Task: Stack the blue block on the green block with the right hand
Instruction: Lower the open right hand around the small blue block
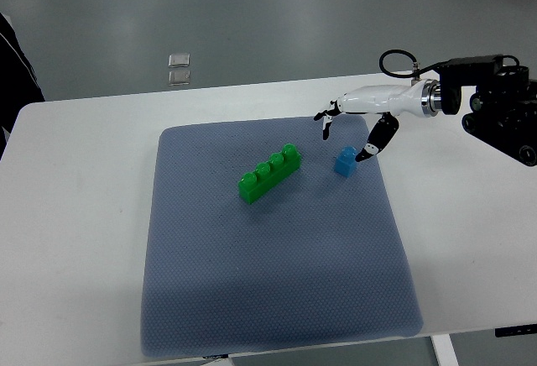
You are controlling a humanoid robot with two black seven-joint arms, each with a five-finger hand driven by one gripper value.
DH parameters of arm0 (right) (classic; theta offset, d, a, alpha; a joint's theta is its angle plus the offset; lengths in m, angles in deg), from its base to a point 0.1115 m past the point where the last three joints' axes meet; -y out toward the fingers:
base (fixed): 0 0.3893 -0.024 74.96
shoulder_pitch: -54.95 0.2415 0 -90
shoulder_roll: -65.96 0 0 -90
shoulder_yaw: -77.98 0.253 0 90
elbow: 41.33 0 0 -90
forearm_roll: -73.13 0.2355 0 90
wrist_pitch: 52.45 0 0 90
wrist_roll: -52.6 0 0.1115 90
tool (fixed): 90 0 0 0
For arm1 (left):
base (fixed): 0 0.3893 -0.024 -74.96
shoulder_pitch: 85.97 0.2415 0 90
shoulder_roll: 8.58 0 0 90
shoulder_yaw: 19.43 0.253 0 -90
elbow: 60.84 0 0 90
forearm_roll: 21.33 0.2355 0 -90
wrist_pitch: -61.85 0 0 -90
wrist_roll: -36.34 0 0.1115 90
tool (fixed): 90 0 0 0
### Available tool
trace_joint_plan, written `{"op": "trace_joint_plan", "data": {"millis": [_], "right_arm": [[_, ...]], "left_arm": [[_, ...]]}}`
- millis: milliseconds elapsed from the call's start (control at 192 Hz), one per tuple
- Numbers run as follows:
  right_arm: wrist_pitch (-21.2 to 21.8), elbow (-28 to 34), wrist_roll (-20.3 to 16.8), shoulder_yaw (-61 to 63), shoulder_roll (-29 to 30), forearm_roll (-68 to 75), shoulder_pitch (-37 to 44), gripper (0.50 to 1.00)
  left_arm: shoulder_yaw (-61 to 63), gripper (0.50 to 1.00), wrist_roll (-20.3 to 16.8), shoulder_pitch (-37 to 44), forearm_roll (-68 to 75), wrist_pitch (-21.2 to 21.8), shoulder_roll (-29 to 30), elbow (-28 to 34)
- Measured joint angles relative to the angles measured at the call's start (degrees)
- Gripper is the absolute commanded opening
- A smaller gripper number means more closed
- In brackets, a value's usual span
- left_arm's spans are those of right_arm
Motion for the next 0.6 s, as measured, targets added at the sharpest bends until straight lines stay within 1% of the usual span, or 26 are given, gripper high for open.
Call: {"op": "trace_joint_plan", "data": {"millis": [47, 120, 328, 453, 598], "right_arm": [[-1.91, -0.02, 0.01, -2.19, 0.36, -0.01, 0.27, 0.921], [-3.27, -0.06, 0.02, -3.93, 0.69, -0.02, 0.41, 0.921], [-3.84, -0.84, -0.11, -5.0, 1.82, -0.02, 0.23, 0.921], [-4.13, -2.56, -0.38, -5.69, 2.88, -0.09, -0.06, 0.919], [-6.35, -5.17, -0.43, -7.83, 3.73, -0.1, -0.15, 0.919]], "left_arm": [[0.0, 1.0, 0.0, 0.0, 0.0, 0.0, 0.0, 0.0], [0.0, 1.0, 0.0, 0.0, 0.0, 0.0, 0.0, 0.0], [0.0, 1.0, 0.0, 0.0, 0.0, 0.0, 0.0, 0.0], [0.0, 1.0, 0.0, 0.0, 0.0, 0.0, 0.0, 0.0], [0.0, 1.0, 0.0, 0.0, 0.0, 0.0, 0.0, 0.0]]}}
